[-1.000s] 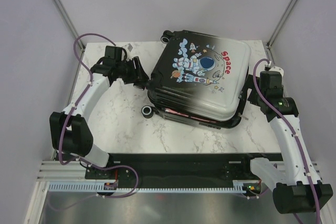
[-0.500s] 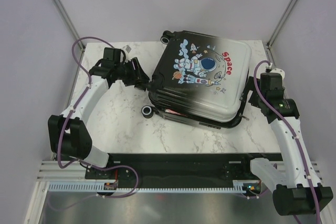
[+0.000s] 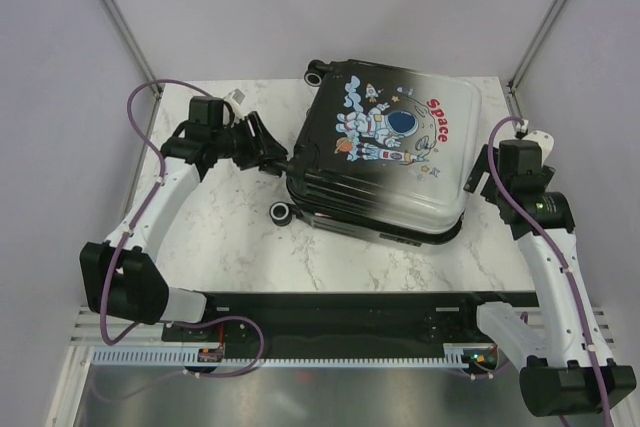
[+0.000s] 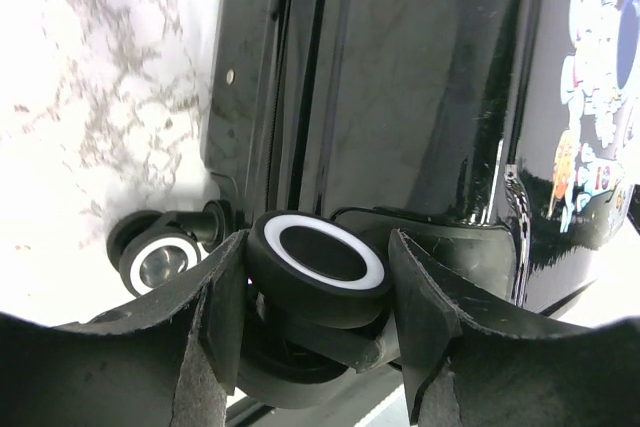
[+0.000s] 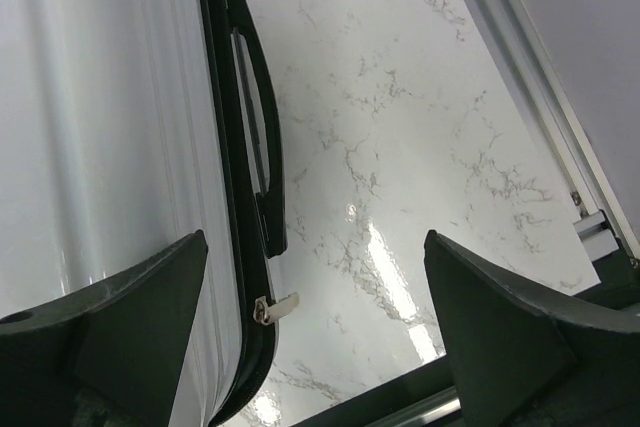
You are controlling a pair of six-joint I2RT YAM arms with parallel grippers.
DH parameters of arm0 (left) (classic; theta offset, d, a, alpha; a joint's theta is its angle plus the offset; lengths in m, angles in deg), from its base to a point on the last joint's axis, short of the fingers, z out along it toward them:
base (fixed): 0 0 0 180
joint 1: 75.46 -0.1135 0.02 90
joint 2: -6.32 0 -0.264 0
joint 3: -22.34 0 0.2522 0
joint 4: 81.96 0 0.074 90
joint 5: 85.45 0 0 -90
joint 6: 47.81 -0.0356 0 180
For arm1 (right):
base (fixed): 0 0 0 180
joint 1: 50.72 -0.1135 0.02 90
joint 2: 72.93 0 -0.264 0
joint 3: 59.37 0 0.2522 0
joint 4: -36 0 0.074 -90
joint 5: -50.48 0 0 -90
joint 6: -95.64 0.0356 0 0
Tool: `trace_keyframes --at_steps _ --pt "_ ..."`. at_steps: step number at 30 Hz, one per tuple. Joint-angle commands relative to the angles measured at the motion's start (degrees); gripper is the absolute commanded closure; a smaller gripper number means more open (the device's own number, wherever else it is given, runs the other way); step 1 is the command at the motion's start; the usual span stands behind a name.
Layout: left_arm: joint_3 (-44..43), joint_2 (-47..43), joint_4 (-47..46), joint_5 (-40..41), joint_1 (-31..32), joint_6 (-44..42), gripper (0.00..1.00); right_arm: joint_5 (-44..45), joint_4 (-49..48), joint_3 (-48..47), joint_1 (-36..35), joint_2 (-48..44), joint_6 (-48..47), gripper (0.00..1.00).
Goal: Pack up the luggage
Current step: Zip the luggage at the center of the board.
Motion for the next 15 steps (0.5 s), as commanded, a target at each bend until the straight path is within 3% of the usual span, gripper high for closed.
trace_keyframes --at_steps 1,15 --pt "1.54 -3.94 -1.66 -7.65 0.89 5.35 0.98 3.12 2.07 -1.95 -0.48 -1.07 0.80 0.03" --pt "5.24 -3.94 -3.78 -6.59 2.91 6.40 0.98 17.35 6.29 -4.50 1.27 -3.01 3.97 0.02"
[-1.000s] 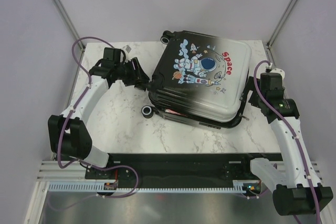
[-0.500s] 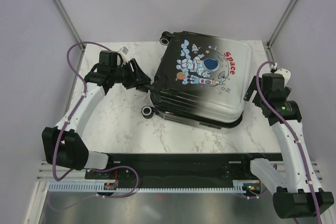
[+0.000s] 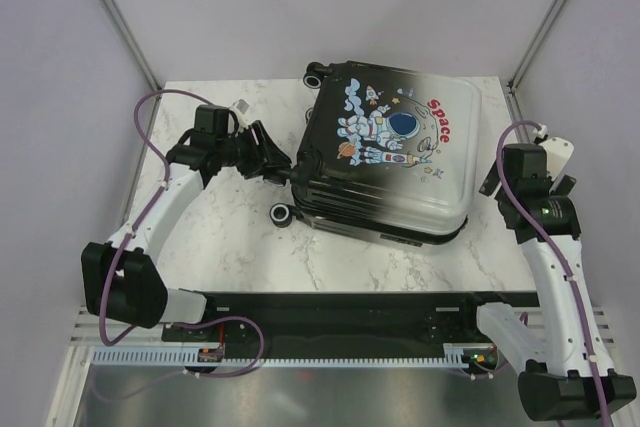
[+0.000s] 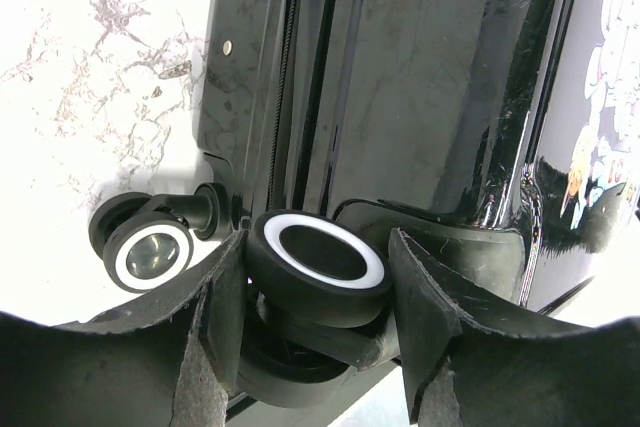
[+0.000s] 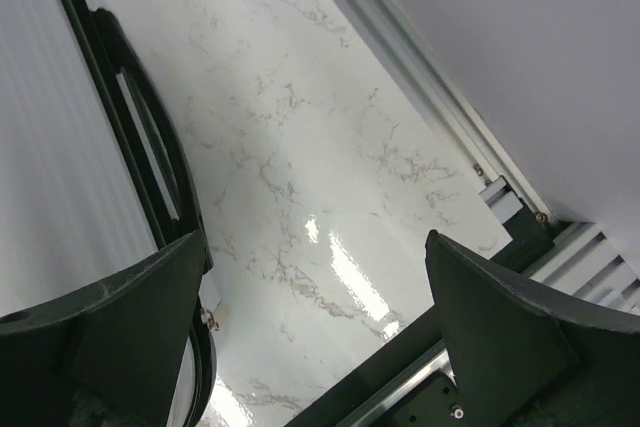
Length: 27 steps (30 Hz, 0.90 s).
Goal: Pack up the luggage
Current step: Zip the luggage at the center of the board.
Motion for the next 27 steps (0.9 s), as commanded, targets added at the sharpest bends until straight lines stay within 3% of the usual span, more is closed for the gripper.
trace_keyframes --at_steps 1,7,14,27 --pt "0.19 -2.89 -1.64 -5.87 1.64 3.39 0.98 6.93 1.38 -3.43 0.57 -1.91 0.95 0.02" --pt "0.81 -3.68 -1.72 -5.52 1.64 2.42 0.98 3.52 -0.20 -1.77 1.28 1.94 4.11 0.02" --pt "1.25 -3.95 -1.72 -5.25 1.64 1.89 0.98 -5.52 -9.42 5.44 6.20 7.57 4.12 0.02" --pt "4.94 -7.63 -1.11 -0.78 1.38 -0.04 0.98 -21.35 -16.37 10.90 3.40 16.53 -0.98 0.02"
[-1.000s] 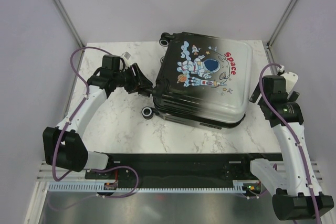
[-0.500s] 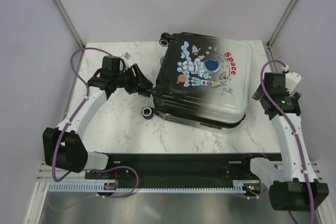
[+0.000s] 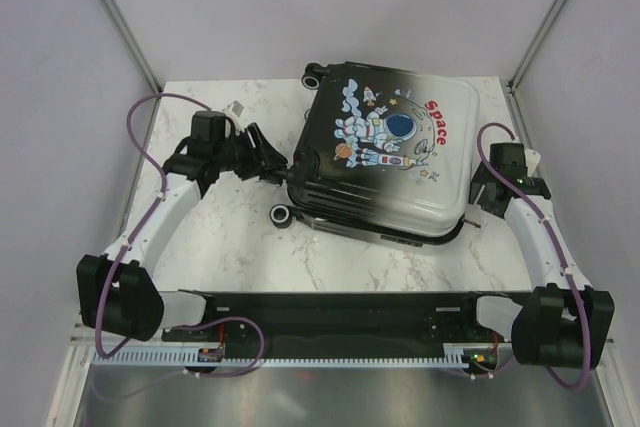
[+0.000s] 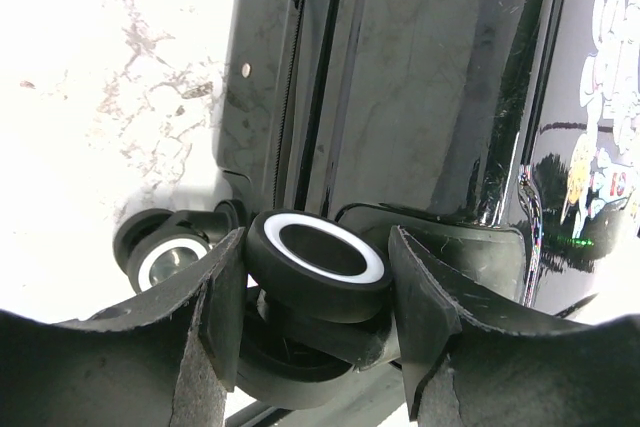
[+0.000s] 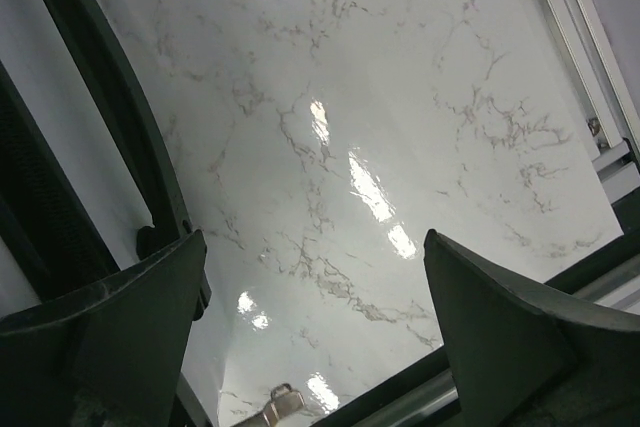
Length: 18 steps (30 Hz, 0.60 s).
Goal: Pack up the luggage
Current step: Zip the luggage at the center of the board.
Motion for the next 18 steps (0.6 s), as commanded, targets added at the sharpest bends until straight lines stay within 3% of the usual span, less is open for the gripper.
trace_keyframes --at_steps 1,18 --pt "1.00 -4.62 3.13 -3.55 1.31 -0.15 0.98 -10.25 -5.21 -0.14 -4.41 1.89 -0.22 0.02" --pt "5.49 -13.85 5.77 3.57 -1.23 2.58 0.98 -10.78 -12.86 -8.40 -27.00 13.32 7.95 0.03"
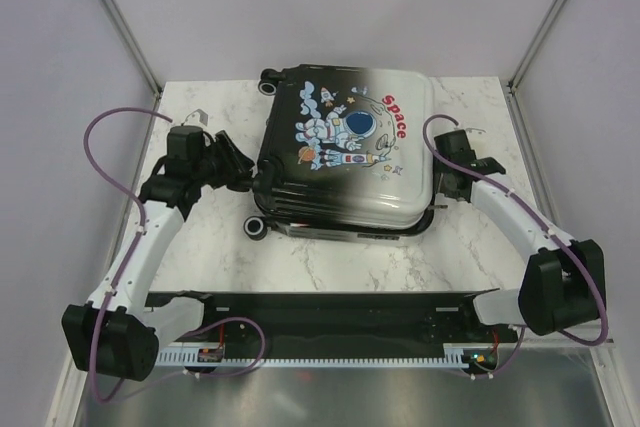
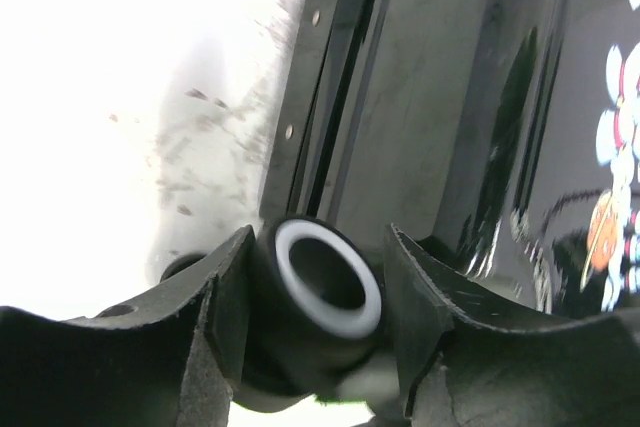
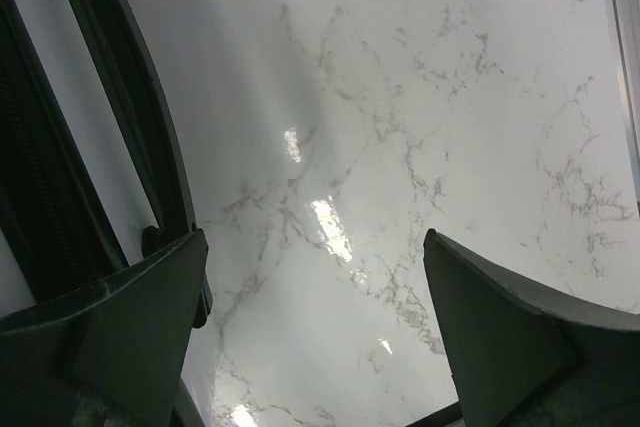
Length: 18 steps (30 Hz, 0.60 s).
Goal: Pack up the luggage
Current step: Zip the luggage at the center of the board.
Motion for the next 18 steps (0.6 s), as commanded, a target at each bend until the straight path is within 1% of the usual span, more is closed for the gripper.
trace_keyframes --at_steps 1,5,9,11,12,13,14,15,17,18 --pt "0.00 -1.68 2.21 -11.72 1.45 4.13 0.98 -17.65 -9.01 -4.16 -11.15 3.83 6.62 0.02" --pt "-0.70 -1.77 2.56 -12.43 -2.41 3.07 0.98 -18.09 -9.63 -6.98 -15.91 7.09 7.24 0.02" --pt "-1.14 -1.33 2.30 -14.00 -3.74 3.59 0.98 -16.60 -9.45 -6.81 -15.66 6.04 7.33 0.02" --pt "-0.70 -0.89 1.51 -15.41 -3.65 4.38 0.98 -17.20 -8.49 -5.93 -11.63 3.06 5.49 0.02" --pt "-0.53 -1.06 1.33 -15.94 -3.65 4.82 0.98 -18.60 -8.22 -4.62 -6.92 1.66 4.70 0.02" --pt "-0.44 -1.15 1.24 -15.94 -3.65 4.91 0.98 -21.75 -7.87 -3.74 -4.17 -1.84 3.65 0.02" --pt "-0.53 -1.41 1.07 -16.03 -3.65 5.18 0.98 -23.35 -7.96 -2.08 -1.62 -3.87 0.68 0.02" --pt "-0.70 -1.59 0.98 -16.29 -3.65 5.35 0.98 -24.49 -7.52 -1.45 2.93 -7.81 -1.44 0.02" --pt "-0.96 -1.77 0.89 -17.60 -3.65 6.05 0.98 -28.96 -6.73 -0.22 6.04 -11.00 -6.01 0.02" --pt "-0.88 -1.85 0.72 -18.05 -3.56 6.49 0.98 -31.77 -6.47 0.22 7.62 -13.10 -11.08 0.02"
